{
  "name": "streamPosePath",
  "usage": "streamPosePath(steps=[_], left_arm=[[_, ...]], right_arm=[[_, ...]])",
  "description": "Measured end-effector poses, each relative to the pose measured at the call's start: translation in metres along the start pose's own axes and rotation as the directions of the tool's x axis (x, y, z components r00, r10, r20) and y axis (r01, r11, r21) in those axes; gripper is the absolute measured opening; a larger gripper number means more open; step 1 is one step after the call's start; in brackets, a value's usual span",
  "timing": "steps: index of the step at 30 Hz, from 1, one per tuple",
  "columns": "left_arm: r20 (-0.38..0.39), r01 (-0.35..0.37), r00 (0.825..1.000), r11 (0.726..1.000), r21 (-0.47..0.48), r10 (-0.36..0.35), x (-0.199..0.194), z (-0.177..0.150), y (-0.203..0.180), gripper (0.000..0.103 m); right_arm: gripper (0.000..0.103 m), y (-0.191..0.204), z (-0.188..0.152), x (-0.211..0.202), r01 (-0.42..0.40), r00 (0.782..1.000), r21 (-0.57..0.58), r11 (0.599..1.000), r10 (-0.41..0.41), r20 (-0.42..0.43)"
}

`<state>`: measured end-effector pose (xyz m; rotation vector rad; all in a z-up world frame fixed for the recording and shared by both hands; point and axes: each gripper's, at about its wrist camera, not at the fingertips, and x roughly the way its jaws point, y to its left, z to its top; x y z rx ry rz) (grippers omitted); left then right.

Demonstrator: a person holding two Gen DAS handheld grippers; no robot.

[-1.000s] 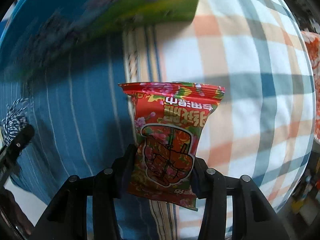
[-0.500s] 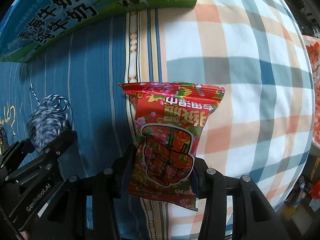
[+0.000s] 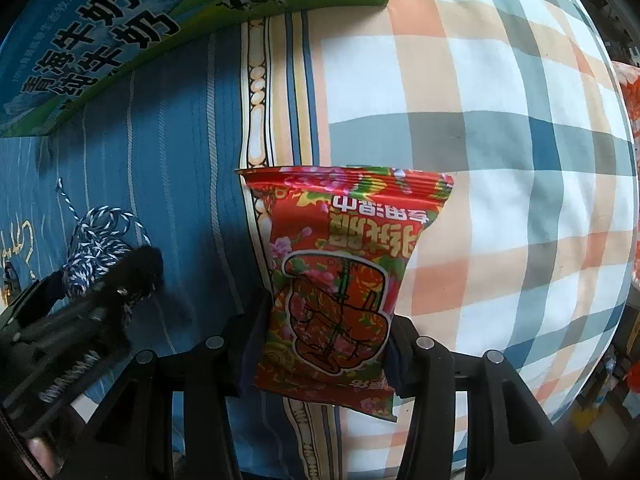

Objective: Organize soft objects
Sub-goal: 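Grasp the red candy bag with the right tool while the left tool grasps the blue-white twine ball, then carry the candy bag with the right tool while the left tool carries the twine ball into the box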

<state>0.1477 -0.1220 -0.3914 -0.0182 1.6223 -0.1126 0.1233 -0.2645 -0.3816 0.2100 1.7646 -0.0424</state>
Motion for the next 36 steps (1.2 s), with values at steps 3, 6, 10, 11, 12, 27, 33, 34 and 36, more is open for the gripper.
streamPosePath(steps=[3,6,10,11,12,27,33,34,36], left_arm=[[0.022,-0.043,0.999,0.998,0.04,0.042,0.003,-0.001,-0.007,0.065],[0.054,-0.057,0.997,0.997,0.043,0.054,-0.003,-0.003,-0.008,0.05],[0.077,-0.023,0.997,0.999,0.024,0.021,-0.013,0.0,-0.006,0.049],[0.089,-0.024,0.996,0.999,0.028,0.021,-0.02,0.001,-0.003,0.049],[0.105,-0.029,0.994,0.999,0.033,0.026,-0.027,0.001,-0.003,0.049],[0.47,-0.072,0.881,0.997,0.042,0.043,-0.228,0.006,0.013,0.049],[0.532,-0.065,0.846,0.997,0.029,0.04,-0.264,0.02,0.021,0.049],[0.541,-0.067,0.84,0.997,0.027,0.042,-0.268,0.024,0.021,0.049],[0.555,-0.068,0.831,0.997,0.024,0.043,-0.272,0.029,0.022,0.049]], right_arm=[[0.052,0.003,0.003,0.001,0.023,1.0,-0.012,1.0,-0.023,0.001],[0.051,0.007,0.004,-0.001,0.044,0.999,-0.028,0.999,-0.043,0.01],[0.048,0.011,0.002,-0.012,0.042,0.999,-0.039,0.998,-0.041,0.027],[0.048,0.012,0.001,-0.015,0.038,0.999,-0.042,0.998,-0.037,0.032],[0.048,0.012,-0.001,-0.022,0.031,0.999,-0.048,0.998,-0.029,0.041],[0.047,0.043,-0.004,-0.21,-0.054,0.93,-0.155,0.986,0.106,0.352],[0.047,0.051,0.001,-0.252,-0.071,0.9,-0.17,0.983,0.137,0.414],[0.047,0.052,0.003,-0.256,-0.077,0.897,-0.173,0.982,0.144,0.418],[0.047,0.058,0.01,-0.255,-0.091,0.891,-0.178,0.98,0.16,0.424]])
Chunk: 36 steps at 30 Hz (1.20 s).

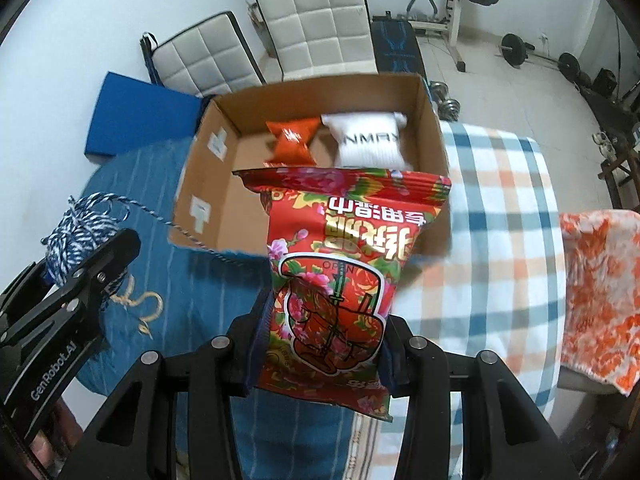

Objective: Organize soft objects
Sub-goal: 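Carry the candy bag with the right tool while the left tool carries the twine ball into the box, then open the right tool releasing the candy bag while the left tool releases the twine ball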

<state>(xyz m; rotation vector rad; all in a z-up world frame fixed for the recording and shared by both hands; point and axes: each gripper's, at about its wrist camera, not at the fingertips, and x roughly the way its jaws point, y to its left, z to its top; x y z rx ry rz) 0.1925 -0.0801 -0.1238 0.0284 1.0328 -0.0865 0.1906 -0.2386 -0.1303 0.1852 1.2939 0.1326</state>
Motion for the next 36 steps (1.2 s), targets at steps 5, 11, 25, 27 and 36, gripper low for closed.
streamPosePath(steps=[5,11,25,27,36], left_arm=[[-0.007,0.001,1.0,1.0,-0.009,-0.001,0.021,0.034,0.01,0.049],[-0.131,0.059,0.989,0.995,-0.082,-0.07,0.084,0.07,0.033,0.049],[-0.46,0.104,0.862,0.962,-0.251,-0.213,0.232,0.074,0.069,0.05],[-0.493,0.099,0.844,0.964,-0.246,-0.212,0.243,0.068,0.068,0.051],[-0.562,0.044,0.818,0.989,-0.144,-0.118,0.255,0.059,0.05,0.051]], right_arm=[[0.047,0.016,0.028,0.021,-0.04,0.999,-0.013,0.999,0.04,0.012],[0.047,0.036,0.073,0.061,-0.073,0.997,-0.007,0.997,0.073,-0.008],[0.047,0.049,0.1,0.218,-0.156,0.97,0.119,0.981,0.174,-0.168],[0.047,0.048,0.098,0.233,-0.159,0.965,0.138,0.978,0.184,-0.189],[0.048,0.049,0.089,0.266,-0.19,0.945,0.188,0.964,0.231,-0.231]])
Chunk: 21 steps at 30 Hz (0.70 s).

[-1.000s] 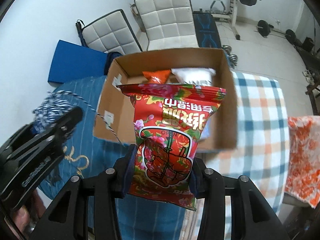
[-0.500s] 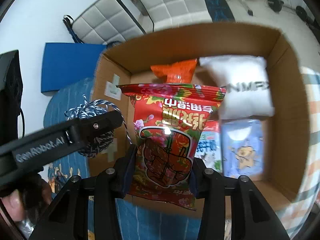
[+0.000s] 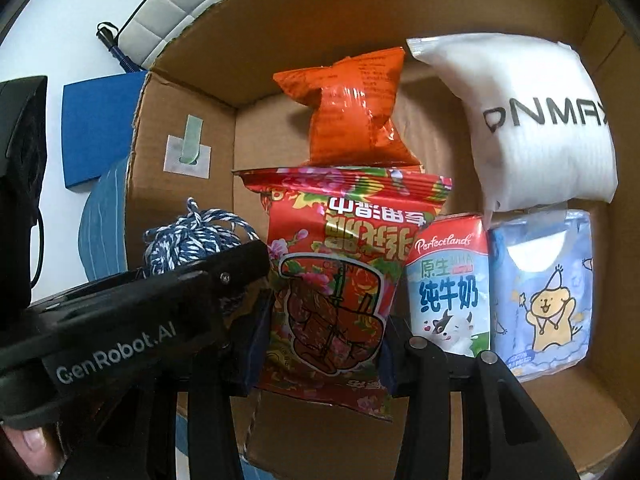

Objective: Organize soft objects
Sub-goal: 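Open the right tool releasing the candy bag while the left tool releases the twine ball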

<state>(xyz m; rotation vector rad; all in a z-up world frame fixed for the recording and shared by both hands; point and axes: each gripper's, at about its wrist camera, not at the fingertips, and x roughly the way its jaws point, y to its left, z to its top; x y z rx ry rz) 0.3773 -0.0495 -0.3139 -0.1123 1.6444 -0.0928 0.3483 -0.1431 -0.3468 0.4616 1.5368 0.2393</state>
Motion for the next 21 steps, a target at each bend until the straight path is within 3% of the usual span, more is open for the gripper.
streamPosePath(steps=[10,11,13,15,19,21], left_arm=[[-0.053,-0.036,0.998,0.999,0.04,0.038,0.007,-0.009,-0.02,0.056],[-0.06,-0.036,0.997,0.999,0.039,0.039,0.009,-0.009,-0.023,0.058],[-0.069,-0.036,0.997,0.998,0.047,0.04,0.01,-0.01,-0.026,0.065],[-0.059,-0.044,0.997,0.998,0.048,0.047,0.007,-0.011,-0.029,0.073],[-0.031,-0.043,0.999,0.998,0.048,0.044,-0.003,-0.015,-0.031,0.079],[-0.012,-0.039,0.999,0.998,0.041,0.04,-0.01,-0.021,-0.031,0.09]], right_arm=[[0.052,-0.019,0.002,0.007,-0.036,0.998,0.017,0.999,0.037,-0.045],[0.055,-0.018,0.005,0.001,-0.033,0.998,0.015,0.999,0.034,-0.057],[0.072,-0.021,0.005,-0.003,-0.025,0.998,0.0,1.0,0.025,-0.058],[0.079,-0.019,0.006,-0.006,0.004,0.999,-0.021,1.0,-0.005,-0.051],[0.085,-0.018,0.003,-0.017,0.041,0.998,-0.055,0.998,-0.044,-0.038],[0.089,-0.018,0.002,-0.024,0.068,0.997,-0.067,0.995,-0.069,-0.024]])
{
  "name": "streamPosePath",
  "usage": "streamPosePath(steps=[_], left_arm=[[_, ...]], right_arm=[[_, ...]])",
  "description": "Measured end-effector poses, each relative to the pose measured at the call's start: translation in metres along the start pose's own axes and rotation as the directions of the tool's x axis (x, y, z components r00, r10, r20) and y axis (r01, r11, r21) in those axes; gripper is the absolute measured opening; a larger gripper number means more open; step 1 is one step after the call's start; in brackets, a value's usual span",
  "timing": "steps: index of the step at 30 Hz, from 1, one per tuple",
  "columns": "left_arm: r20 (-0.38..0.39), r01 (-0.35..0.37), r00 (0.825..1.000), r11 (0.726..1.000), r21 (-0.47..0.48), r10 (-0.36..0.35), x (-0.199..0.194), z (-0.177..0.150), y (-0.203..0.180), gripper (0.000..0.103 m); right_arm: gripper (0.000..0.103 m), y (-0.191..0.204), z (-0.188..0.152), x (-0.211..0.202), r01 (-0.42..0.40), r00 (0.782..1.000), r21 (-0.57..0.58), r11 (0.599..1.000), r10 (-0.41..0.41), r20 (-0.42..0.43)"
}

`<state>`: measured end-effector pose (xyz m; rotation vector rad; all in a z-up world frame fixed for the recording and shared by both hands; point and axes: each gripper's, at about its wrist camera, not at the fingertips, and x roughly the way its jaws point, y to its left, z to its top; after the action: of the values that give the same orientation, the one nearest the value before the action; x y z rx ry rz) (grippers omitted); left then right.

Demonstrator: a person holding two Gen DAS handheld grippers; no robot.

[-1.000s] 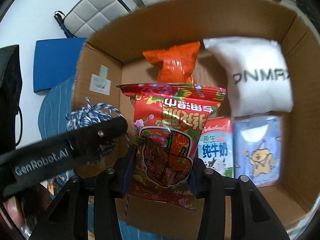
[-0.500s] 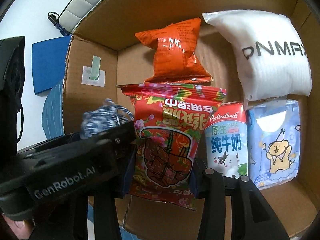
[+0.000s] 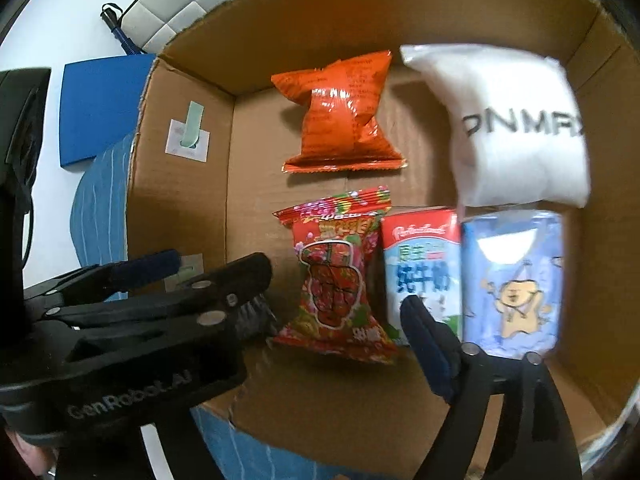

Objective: Organize soft objects
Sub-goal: 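Open the right tool releasing the candy bag while the left tool releases the twine ball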

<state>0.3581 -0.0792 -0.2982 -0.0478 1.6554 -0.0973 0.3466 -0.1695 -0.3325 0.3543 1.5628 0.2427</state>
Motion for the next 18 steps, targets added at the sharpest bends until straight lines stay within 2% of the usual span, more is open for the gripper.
streamPosePath(steps=[3,5,9,12,18], left_arm=[[0.035,0.007,0.999,1.0,-0.012,-0.006,-0.012,-0.011,0.002,0.093],[0.053,0.004,0.999,1.0,-0.016,-0.003,-0.02,-0.013,0.009,0.102],[0.116,-0.02,0.993,1.0,-0.009,0.02,-0.035,-0.031,0.009,0.103],[0.142,-0.012,0.99,1.0,-0.009,0.014,-0.044,-0.042,0.014,0.103],[0.221,-0.004,0.975,1.0,-0.008,0.006,-0.063,-0.062,0.006,0.103]], right_arm=[[0.092,-0.002,-0.002,-0.015,0.056,0.998,-0.012,0.998,-0.055,0.018],[0.095,-0.009,-0.007,-0.023,0.119,0.993,-0.006,0.993,-0.118,0.025],[0.096,-0.016,-0.019,-0.049,0.196,0.979,0.015,0.98,-0.197,0.053],[0.102,-0.025,-0.028,-0.06,0.222,0.973,0.026,0.975,-0.223,0.065],[0.103,-0.037,-0.05,-0.089,0.288,0.951,0.028,0.957,-0.29,0.112]])
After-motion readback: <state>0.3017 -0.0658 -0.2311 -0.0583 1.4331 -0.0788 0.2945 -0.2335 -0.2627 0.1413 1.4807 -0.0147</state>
